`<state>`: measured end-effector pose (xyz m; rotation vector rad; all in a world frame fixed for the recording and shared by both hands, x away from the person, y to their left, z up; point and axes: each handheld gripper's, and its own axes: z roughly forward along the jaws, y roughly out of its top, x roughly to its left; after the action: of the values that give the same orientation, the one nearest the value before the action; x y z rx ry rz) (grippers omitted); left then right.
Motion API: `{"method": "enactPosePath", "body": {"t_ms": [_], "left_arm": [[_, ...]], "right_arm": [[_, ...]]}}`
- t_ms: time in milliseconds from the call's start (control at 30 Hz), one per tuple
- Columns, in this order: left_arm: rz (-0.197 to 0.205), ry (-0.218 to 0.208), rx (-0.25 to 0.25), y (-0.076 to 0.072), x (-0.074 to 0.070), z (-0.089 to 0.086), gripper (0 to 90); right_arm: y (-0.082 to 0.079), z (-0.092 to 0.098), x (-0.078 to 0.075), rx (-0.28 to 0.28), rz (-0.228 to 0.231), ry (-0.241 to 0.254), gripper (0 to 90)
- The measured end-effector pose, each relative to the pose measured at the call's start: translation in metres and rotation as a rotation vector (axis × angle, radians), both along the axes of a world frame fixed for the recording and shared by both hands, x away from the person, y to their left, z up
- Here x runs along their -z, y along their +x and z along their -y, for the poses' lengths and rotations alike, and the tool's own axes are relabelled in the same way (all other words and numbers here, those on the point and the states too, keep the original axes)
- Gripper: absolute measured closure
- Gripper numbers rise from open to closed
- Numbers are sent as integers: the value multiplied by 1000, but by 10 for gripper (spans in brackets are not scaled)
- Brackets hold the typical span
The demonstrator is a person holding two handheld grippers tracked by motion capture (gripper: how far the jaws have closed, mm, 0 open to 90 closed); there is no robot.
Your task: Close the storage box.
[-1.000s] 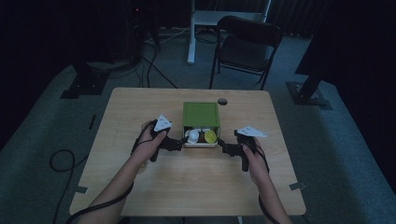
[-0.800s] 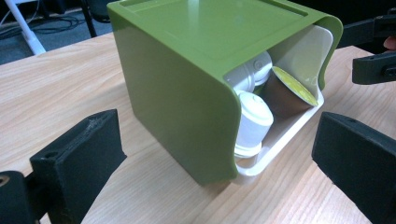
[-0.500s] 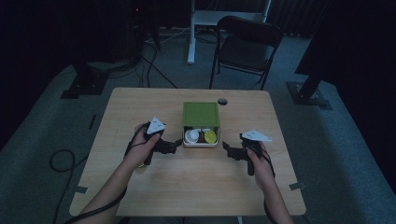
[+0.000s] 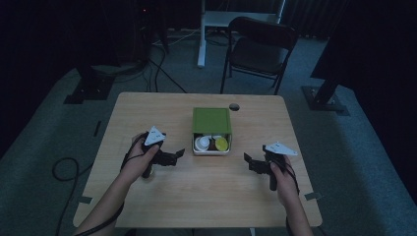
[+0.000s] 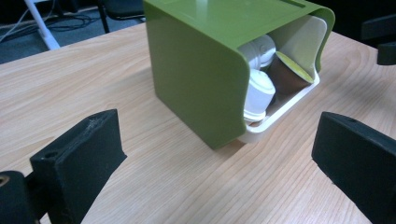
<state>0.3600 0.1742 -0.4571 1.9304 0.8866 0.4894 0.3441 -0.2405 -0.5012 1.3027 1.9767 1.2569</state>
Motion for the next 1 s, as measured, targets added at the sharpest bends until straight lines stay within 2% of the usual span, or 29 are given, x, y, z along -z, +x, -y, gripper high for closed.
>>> {"method": "enactPosePath", "body": {"t_ms": [100, 267, 533, 1000], "left_arm": [[7, 2, -12, -2, 0, -7, 21], [6, -3, -34, -5, -3, -20, 21], [6, -4, -76, -13, -3, -43, 21], [-6, 1, -128, -36, 4, -83, 21]], "right_arm": [[-3, 5, 0, 16, 2, 4, 111], [-14, 20, 2, 45, 6, -18, 111], [-27, 41, 8, 98, -3, -15, 111], [-48, 59, 18, 144, -30, -22, 111]]}}
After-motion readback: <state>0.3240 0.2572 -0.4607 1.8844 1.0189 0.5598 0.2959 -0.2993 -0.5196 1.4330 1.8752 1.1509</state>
